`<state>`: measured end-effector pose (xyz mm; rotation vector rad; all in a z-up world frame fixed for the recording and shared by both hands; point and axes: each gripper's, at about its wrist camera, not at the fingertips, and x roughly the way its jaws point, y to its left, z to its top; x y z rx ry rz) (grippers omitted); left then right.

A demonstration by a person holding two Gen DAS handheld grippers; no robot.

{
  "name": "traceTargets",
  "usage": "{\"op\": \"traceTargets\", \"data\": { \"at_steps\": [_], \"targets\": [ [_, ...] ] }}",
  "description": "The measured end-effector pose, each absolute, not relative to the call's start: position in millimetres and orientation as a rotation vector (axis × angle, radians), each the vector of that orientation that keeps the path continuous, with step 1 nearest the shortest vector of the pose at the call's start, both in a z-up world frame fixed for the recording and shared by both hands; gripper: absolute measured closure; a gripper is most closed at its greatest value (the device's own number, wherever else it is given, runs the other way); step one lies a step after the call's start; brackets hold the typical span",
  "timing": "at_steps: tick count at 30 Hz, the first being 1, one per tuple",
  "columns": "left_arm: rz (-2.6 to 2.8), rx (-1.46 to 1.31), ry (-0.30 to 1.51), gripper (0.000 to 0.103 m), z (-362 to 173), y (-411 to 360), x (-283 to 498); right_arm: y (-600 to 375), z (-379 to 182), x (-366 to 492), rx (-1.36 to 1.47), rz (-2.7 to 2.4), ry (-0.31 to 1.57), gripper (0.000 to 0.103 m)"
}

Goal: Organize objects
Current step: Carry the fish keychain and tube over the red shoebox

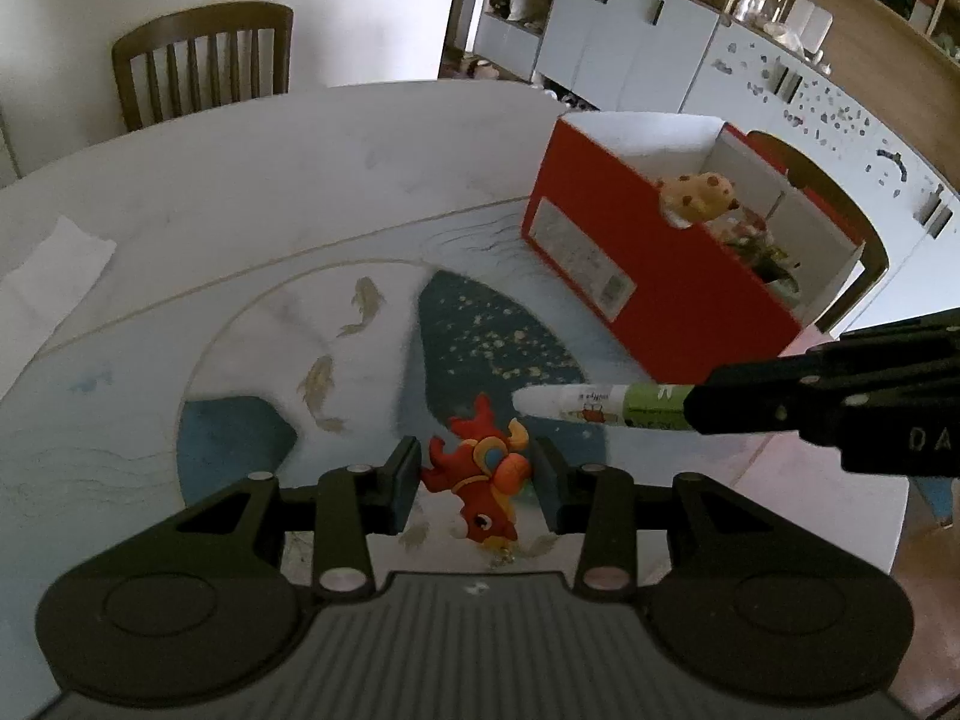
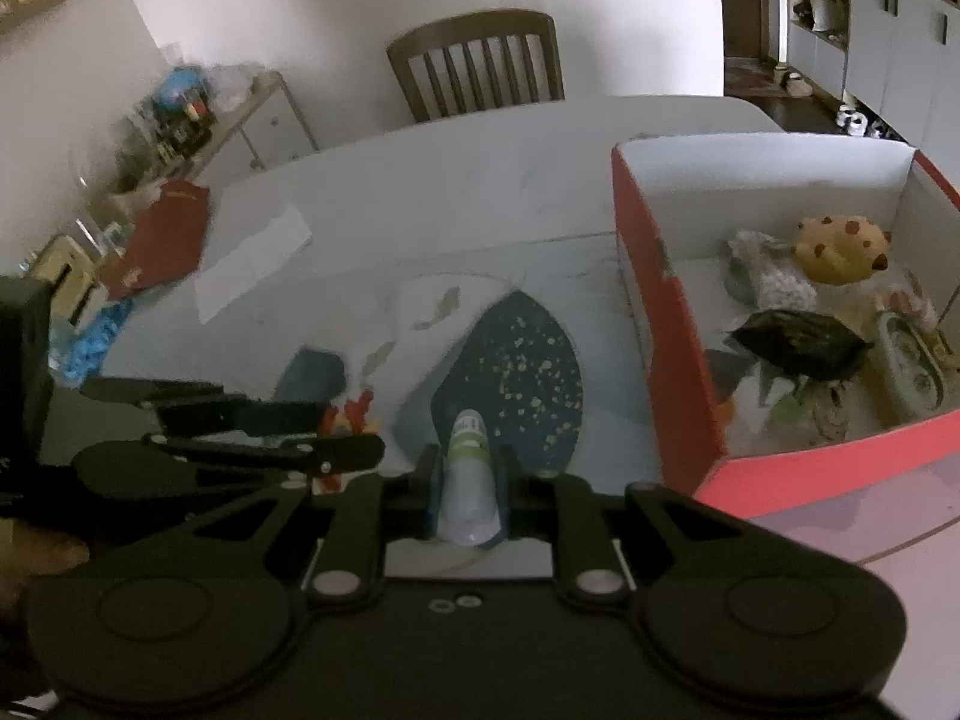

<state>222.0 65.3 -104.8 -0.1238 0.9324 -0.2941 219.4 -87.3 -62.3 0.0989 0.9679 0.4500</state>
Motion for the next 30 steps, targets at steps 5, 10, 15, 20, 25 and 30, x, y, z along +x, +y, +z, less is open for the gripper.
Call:
{"op": "traceTargets", "data": {
  "at_steps": [5, 10, 15, 20, 25, 30],
  "targets": [
    [-0.298, -0.144, 0.905, 0.064, -83, 53, 219, -106, -42, 215, 0.109, 0.467, 0.912, 0.087],
    [-0.311, -0.133, 0.87, 0.064, -59, 32, 220, -129, -25, 213, 0.125, 0.467, 0.86, 0.087],
    [-0.328, -0.123, 0.843, 0.064, -41, 7, 225, -154, -14, 218, 0.147, 0.459, 0.818, 0.087],
    [-0.336, -0.105, 0.826, 0.064, -31, -17, 234, -180, -7, 223, 0.158, 0.442, 0.781, 0.087],
    [-0.339, -0.098, 0.816, 0.064, -25, -40, 245, -210, -5, 228, 0.168, 0.422, 0.759, 0.087],
    [-0.35, -0.081, 0.808, 0.064, -19, -69, 258, -241, -6, 234, 0.186, 0.395, 0.742, 0.087]
  ]
}}
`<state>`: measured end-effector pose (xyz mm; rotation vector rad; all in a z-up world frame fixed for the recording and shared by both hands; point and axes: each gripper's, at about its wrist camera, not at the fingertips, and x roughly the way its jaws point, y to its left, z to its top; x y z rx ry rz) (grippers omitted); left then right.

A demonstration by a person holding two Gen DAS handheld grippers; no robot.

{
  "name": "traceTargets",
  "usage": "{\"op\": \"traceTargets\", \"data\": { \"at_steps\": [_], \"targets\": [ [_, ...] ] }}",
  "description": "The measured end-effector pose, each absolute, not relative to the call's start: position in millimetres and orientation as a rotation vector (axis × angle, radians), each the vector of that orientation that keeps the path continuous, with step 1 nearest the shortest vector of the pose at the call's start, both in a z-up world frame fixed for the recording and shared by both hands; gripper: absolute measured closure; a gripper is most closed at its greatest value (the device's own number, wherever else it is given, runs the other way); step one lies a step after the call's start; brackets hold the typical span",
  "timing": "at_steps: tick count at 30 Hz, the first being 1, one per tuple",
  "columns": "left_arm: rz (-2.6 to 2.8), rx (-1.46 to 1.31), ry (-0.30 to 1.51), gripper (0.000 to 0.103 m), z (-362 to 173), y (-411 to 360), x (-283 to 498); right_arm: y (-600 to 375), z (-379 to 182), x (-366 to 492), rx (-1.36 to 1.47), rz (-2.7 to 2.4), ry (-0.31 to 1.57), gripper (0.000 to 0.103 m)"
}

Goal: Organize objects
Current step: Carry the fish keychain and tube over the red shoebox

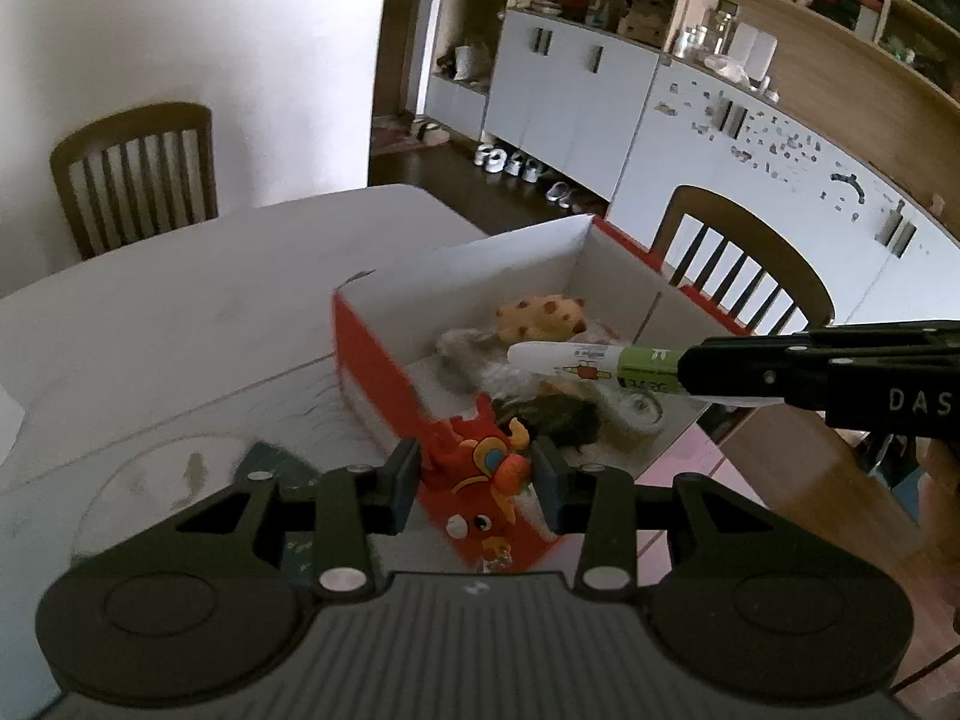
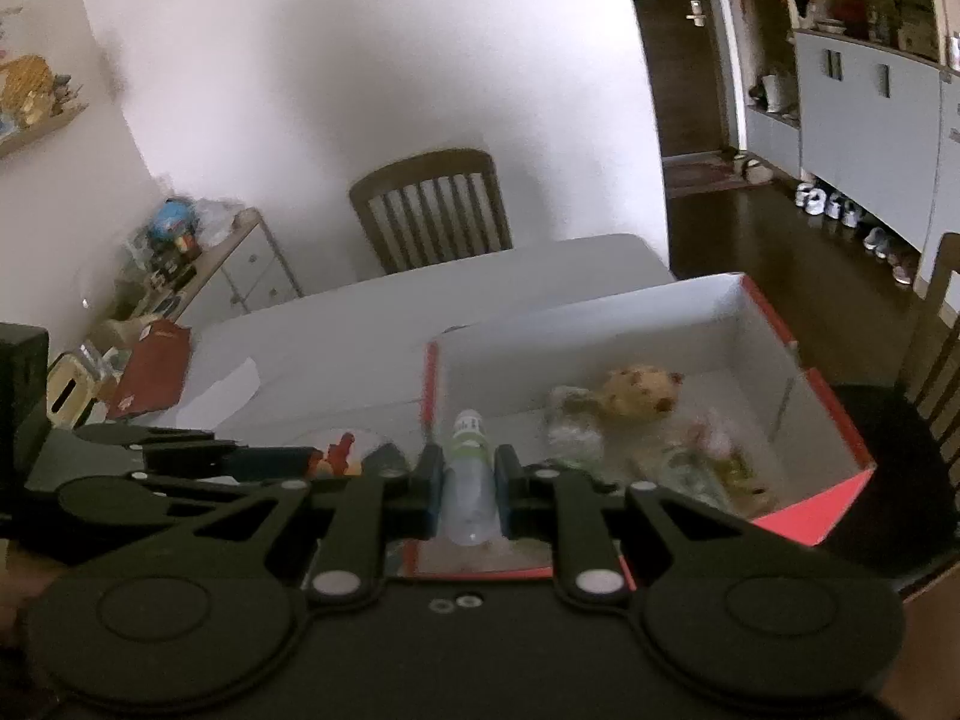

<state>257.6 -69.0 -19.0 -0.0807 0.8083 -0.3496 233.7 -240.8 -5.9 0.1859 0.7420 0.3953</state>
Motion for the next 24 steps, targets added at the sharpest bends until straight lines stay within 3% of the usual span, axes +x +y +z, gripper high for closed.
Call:
{"op": "traceTargets", "data": {
  "at_steps": [13, 24],
  "targets": [
    [-0.371, 0.0, 0.812, 0.064, -18, -138, 310, -306, -21, 265, 0.192, 0.295, 0.728, 0.087],
    [-0.327, 0.063, 0.896, 0.064, -51, -165, 367, -310, -57, 296, 0.157, 0.309, 0.786, 0.087]
  ]
}}
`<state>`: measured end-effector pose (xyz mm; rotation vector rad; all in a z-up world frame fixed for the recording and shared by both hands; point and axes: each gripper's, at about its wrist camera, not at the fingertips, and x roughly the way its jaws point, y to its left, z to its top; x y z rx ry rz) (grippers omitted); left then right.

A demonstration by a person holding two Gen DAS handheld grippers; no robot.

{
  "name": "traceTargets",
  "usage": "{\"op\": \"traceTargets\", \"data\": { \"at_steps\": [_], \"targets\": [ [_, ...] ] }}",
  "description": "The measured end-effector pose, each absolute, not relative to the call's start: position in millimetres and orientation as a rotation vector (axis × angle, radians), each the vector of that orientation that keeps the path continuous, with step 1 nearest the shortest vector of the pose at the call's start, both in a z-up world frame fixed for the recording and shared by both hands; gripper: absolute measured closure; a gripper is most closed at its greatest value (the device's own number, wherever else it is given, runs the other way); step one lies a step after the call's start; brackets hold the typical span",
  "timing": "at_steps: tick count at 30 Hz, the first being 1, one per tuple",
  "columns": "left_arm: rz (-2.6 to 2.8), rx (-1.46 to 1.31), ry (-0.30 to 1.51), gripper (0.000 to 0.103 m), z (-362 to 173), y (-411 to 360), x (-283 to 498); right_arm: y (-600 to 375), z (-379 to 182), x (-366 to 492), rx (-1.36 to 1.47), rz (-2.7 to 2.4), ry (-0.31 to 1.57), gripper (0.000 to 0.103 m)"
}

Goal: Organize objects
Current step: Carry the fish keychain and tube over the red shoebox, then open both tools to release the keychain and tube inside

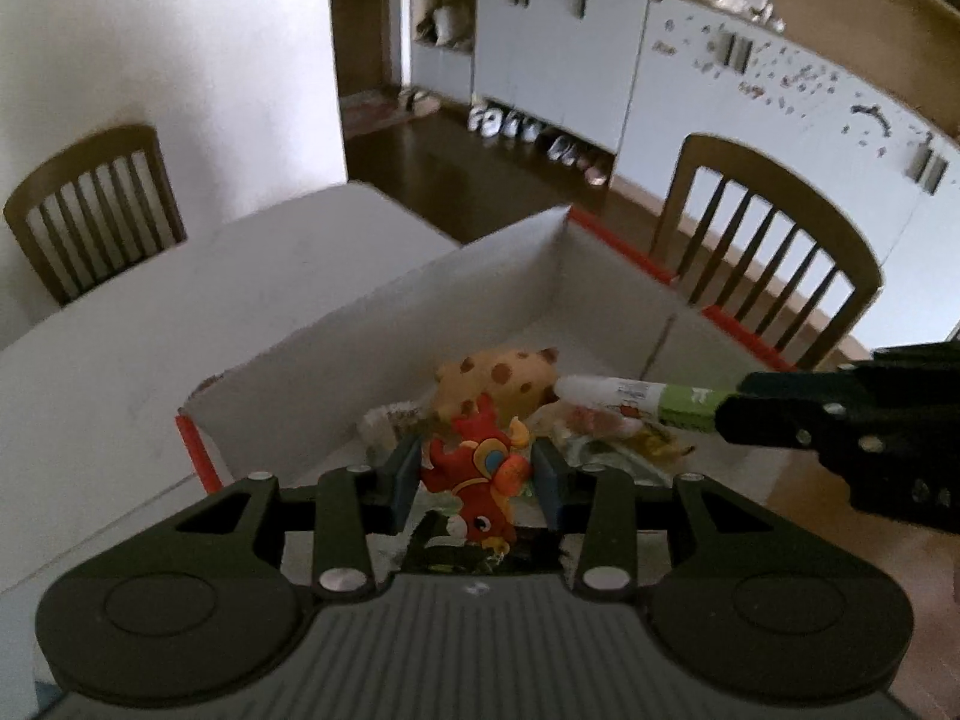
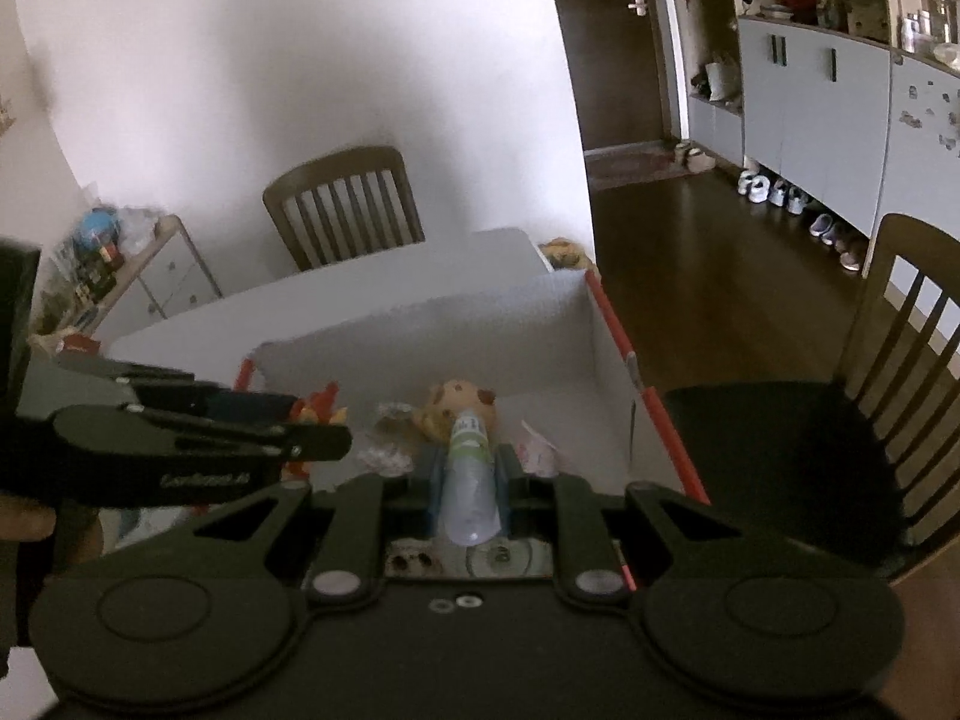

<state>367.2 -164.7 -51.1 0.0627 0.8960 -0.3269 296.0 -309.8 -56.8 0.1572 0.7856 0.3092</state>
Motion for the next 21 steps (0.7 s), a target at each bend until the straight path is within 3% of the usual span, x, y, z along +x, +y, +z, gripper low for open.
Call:
{"op": "traceTargets", "data": {
  "at_steps": [8, 21],
  "targets": [
    [-0.293, 0.074, 1.009, 0.064, -86, -165, 390, -292, -83, 310, 0.104, 0.366, 0.852, 0.087],
    [-0.283, 0.079, 1.055, 0.064, -101, -170, 399, -272, -110, 331, 0.008, 0.417, 0.925, 0.086]
  ]
}}
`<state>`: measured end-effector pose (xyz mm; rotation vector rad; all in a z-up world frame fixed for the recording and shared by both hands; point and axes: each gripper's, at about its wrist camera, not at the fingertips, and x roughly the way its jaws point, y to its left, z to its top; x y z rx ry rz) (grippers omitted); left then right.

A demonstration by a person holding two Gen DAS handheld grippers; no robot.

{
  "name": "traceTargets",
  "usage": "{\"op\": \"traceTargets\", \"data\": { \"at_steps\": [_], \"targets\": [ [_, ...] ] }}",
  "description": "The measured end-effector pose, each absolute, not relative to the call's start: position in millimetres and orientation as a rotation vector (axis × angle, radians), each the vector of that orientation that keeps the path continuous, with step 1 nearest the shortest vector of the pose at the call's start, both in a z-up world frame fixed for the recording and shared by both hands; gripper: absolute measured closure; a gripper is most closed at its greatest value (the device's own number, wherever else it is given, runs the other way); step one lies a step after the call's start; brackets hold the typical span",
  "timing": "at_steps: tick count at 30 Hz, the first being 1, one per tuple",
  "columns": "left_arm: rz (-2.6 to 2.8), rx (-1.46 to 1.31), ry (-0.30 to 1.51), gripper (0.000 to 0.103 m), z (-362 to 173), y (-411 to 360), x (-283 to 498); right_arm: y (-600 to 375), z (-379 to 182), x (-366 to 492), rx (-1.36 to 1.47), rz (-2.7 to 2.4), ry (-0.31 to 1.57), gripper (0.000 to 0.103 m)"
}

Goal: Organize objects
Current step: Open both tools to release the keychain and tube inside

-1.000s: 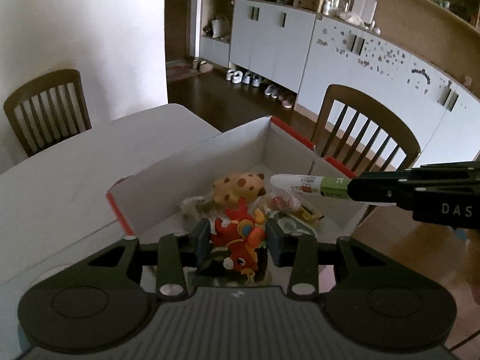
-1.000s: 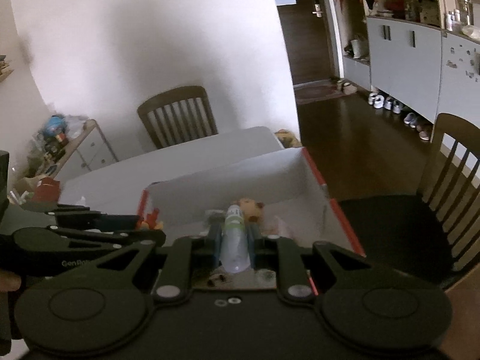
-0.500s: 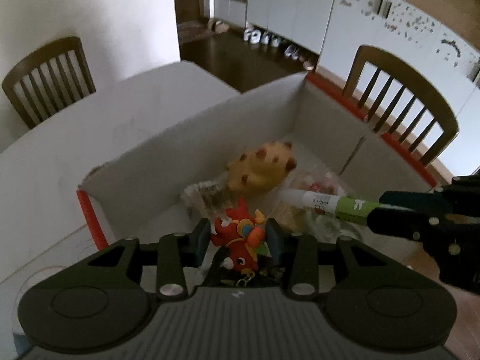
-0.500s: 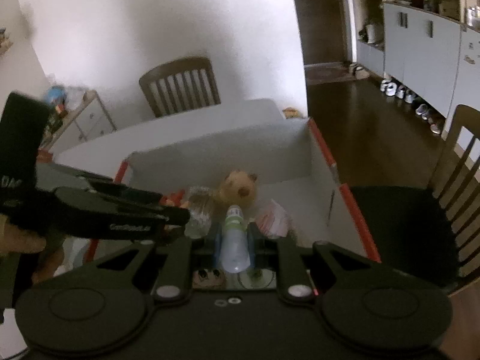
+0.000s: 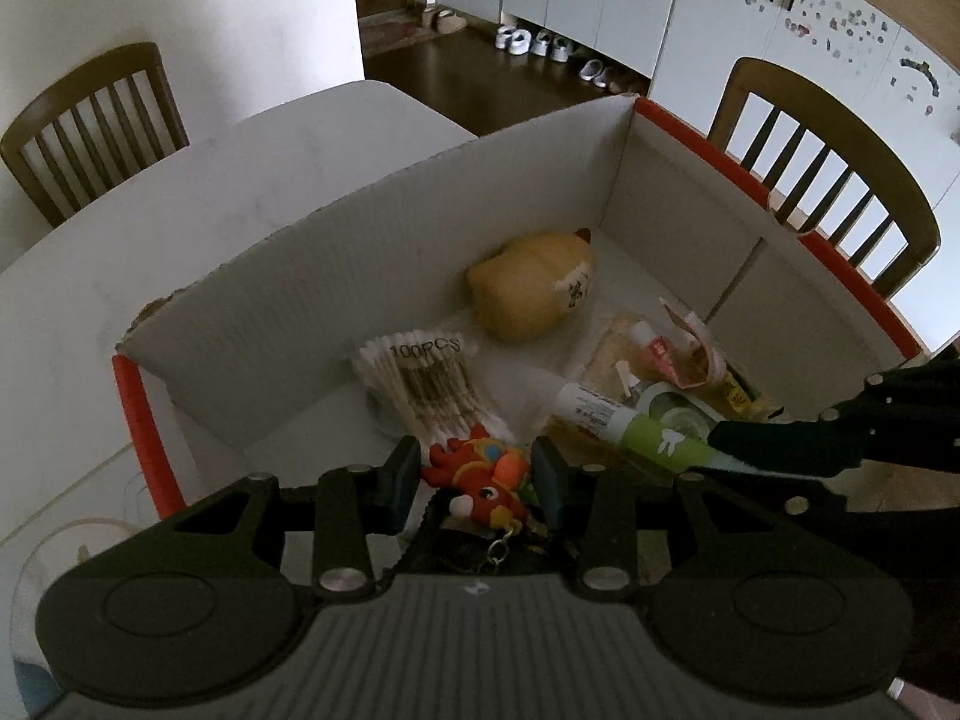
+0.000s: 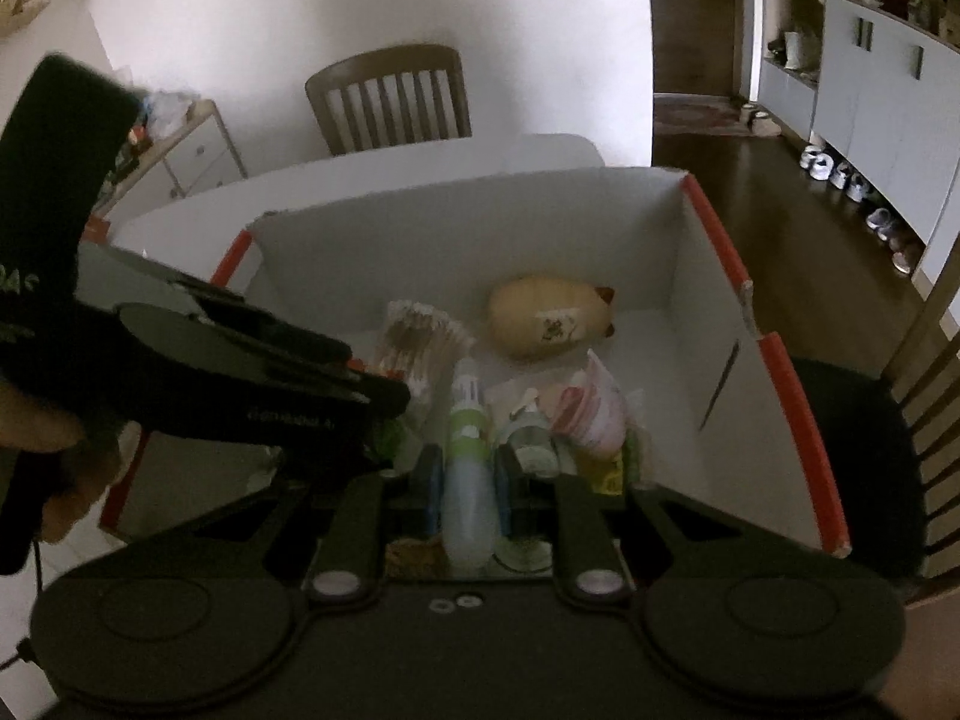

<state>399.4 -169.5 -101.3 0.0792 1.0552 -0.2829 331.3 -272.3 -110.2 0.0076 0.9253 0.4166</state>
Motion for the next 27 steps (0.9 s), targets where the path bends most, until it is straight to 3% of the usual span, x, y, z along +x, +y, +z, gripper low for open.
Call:
{"op": "traceTargets", "data": {
  "at_steps": [5, 9, 10, 14, 19, 27],
  "targets": [
    [-0.263, 0.084, 1.067, 0.062, -108, -172, 400, -272, -115, 334, -0.027, 0.411, 0.937, 0.085],
    [-0.253, 0.074, 1.04, 0.039, -105, -168, 396, -277, -114, 333, -0.034, 0.418, 0.93, 0.08],
    [-0.253, 0.07, 1.03, 0.038, -103, -167, 394, -279, -113, 333, -0.032, 0.419, 0.928, 0.079],
    [-0.248, 0.061, 0.999, 0.038, -96, -166, 387, -284, -108, 330, -0.016, 0.435, 0.92, 0.075],
    [-0.228, 0.056, 0.959, 0.037, -87, -162, 378, -290, -99, 323, -0.003, 0.453, 0.9, 0.061],
    [-0.23, -0.016, 0.893, 0.037, -66, -148, 356, -295, -81, 310, 0.006, 0.46, 0.864, 0.055]
  ]
}}
